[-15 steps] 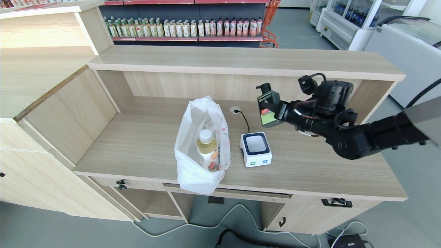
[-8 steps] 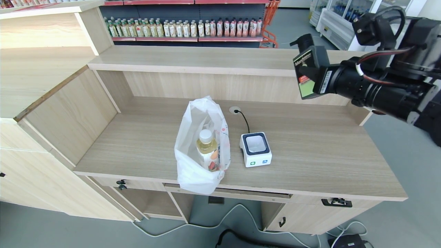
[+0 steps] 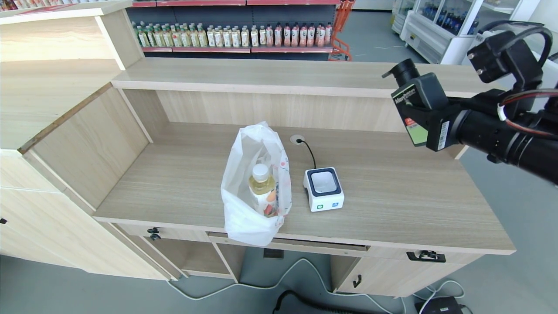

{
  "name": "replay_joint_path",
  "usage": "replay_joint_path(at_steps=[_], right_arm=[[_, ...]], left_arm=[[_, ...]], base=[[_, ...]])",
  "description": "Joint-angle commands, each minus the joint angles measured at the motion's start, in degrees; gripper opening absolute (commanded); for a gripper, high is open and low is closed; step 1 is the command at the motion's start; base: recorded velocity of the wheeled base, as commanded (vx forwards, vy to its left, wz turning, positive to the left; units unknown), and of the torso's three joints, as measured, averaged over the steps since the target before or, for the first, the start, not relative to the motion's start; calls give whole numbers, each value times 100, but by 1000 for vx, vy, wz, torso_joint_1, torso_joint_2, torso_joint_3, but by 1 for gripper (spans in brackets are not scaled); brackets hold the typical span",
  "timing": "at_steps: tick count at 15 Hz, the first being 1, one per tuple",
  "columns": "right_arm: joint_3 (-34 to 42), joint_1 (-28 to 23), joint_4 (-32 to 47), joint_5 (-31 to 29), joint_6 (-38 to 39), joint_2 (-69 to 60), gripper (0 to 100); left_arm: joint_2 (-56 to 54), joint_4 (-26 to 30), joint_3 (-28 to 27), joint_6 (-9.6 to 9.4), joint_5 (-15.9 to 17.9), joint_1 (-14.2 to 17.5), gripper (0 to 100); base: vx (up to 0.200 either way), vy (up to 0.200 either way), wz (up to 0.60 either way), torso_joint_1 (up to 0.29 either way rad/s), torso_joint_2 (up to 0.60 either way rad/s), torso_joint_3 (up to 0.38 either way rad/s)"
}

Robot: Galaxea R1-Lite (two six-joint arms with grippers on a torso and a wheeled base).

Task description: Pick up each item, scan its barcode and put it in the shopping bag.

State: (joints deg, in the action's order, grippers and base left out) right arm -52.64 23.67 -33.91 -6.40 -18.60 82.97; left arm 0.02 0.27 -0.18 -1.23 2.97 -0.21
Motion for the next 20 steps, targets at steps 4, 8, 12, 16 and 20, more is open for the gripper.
replay_joint_path(at_steps=[4, 8, 12, 16, 20], right_arm=[[474, -135, -379, -37, -100, -255, 0], [623, -197, -397, -28, -100, -211, 0], [773, -240, -397, -37, -302, -211, 0], [729, -311, -397, -37, -302, -193, 0], [729, -328, -388, -37, -311, -193, 0]], left_arm=[[6, 0, 1, 0, 1, 3, 0], [6, 0, 1, 0, 1, 3, 0], [6, 0, 1, 0, 1, 3, 0], [6, 0, 1, 0, 1, 3, 0], [6, 0, 1, 0, 1, 3, 0]], base=[[0, 0, 0, 0, 0, 0], [0, 0, 0, 0, 0, 0], [0, 0, 0, 0, 0, 0], [0, 0, 0, 0, 0, 0], [0, 0, 0, 0, 0, 0]])
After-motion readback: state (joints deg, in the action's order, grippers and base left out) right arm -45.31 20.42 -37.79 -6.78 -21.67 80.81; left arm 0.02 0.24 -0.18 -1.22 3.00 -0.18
